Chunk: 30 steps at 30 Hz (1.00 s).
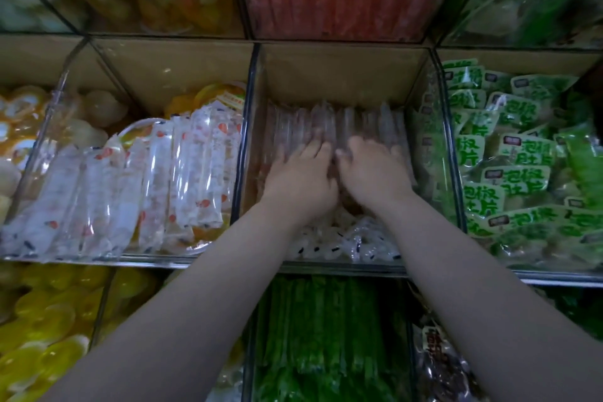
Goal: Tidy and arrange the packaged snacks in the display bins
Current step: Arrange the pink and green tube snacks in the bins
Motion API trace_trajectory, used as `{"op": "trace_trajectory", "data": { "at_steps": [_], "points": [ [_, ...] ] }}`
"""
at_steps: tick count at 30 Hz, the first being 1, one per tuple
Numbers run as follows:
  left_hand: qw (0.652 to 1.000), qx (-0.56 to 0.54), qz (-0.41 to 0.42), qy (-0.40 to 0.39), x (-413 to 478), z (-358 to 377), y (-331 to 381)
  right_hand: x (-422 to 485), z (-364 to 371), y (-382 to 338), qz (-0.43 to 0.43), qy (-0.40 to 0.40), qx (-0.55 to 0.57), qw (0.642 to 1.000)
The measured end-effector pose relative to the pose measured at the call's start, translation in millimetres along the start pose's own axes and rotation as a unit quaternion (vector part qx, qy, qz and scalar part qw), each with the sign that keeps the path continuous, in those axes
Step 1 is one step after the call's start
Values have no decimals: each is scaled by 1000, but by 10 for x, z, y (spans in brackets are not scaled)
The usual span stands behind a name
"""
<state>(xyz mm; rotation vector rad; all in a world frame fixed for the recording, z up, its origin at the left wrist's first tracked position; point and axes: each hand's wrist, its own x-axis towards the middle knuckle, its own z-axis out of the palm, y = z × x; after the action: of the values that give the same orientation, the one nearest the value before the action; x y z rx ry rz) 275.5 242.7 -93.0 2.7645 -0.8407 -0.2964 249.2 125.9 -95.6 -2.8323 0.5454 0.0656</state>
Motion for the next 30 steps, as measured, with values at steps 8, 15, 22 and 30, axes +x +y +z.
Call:
{"op": "trace_trajectory", "data": {
  "at_steps": [8,15,22,30],
  "points": [
    [998,-21,-56,-20,-33,29,-33,-20,-25,31,28,-49,-3,998],
    [916,-386,-76,74,-395,-118,142,-225,-244,80,-29,46,356,933],
    [770,-624,-57,121,-886,-139,244,-923,-307,85,-21,39,607,793],
    [719,-686,8,111,-1452,-166,206,-1486,-163,-96,-18,35,663,748]
  ]
}}
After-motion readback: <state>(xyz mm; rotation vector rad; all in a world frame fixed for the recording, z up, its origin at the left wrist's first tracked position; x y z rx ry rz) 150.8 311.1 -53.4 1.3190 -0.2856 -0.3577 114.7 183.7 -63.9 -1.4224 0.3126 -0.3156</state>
